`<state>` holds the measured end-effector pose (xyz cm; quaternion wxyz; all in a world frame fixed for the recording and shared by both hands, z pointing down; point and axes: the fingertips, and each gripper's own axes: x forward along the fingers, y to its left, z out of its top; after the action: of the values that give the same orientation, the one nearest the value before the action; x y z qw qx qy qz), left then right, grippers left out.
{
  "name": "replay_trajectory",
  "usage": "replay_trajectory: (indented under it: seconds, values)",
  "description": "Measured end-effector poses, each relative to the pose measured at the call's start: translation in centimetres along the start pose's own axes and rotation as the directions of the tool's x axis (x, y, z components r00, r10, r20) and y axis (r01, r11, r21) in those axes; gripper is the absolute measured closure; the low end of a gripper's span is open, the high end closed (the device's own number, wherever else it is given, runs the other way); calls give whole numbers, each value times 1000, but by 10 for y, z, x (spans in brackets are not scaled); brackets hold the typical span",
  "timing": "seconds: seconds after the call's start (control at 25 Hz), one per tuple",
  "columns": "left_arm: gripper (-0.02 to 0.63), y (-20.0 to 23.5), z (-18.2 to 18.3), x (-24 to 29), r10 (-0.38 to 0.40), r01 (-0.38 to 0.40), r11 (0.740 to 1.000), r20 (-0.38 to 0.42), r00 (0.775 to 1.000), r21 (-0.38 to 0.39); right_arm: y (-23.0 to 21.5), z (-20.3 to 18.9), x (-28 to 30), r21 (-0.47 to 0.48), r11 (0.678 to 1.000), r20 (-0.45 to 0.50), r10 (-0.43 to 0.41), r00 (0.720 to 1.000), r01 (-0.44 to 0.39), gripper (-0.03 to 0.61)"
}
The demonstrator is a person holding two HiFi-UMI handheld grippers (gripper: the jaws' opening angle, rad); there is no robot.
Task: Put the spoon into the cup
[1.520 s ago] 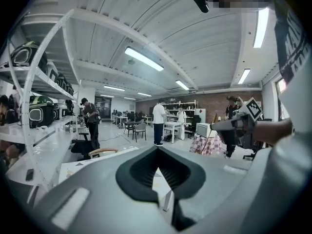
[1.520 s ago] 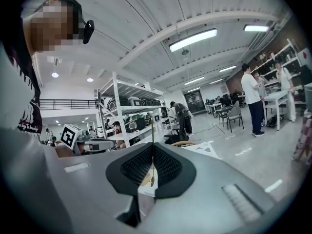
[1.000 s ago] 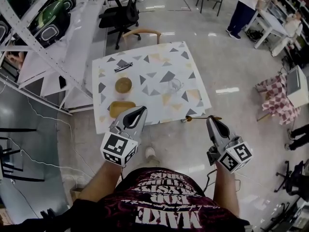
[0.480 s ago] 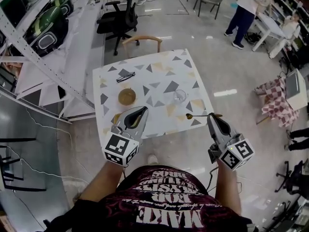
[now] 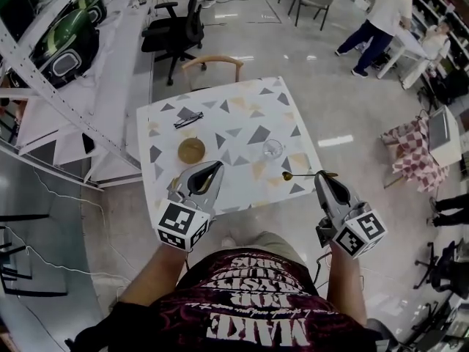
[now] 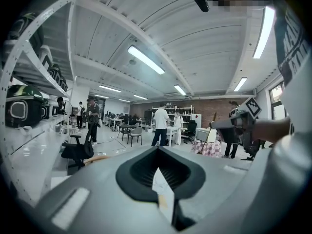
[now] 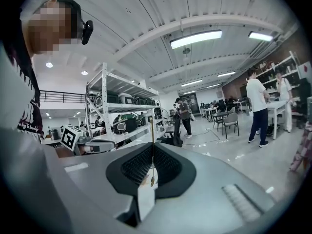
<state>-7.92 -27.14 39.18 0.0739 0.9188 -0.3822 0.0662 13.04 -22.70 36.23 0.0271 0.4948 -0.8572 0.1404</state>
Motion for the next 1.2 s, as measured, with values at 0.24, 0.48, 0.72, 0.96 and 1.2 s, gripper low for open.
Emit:
replay_trajectory:
  seconds: [0.24, 0.48, 0.72, 0.96, 1.2]
  values:
    - [614, 2, -8, 3, 18, -18, 1000, -17, 1000, -5, -8, -4, 1, 1, 1000, -8, 2, 1000, -2, 546]
    - [614, 1, -9, 17, 31, -31, 1000, -36, 999, -1, -22, -1, 24, -5, 999, -9, 47, 999, -47, 546]
    - [614, 11, -9, 43, 59, -58, 998, -64, 996, 4, -49, -2, 53, 13, 996, -27, 87, 996, -86, 546]
    - [614, 34, -15, 66, 105, -108, 994, -94, 990, -19, -77, -13, 79, 46, 993, -69, 108, 992, -105, 546]
    - [614, 49, -20, 93, 121, -126, 992, -110, 987, -34, -101, -21, 104, 67, 991, -105, 119, 987, -112, 546]
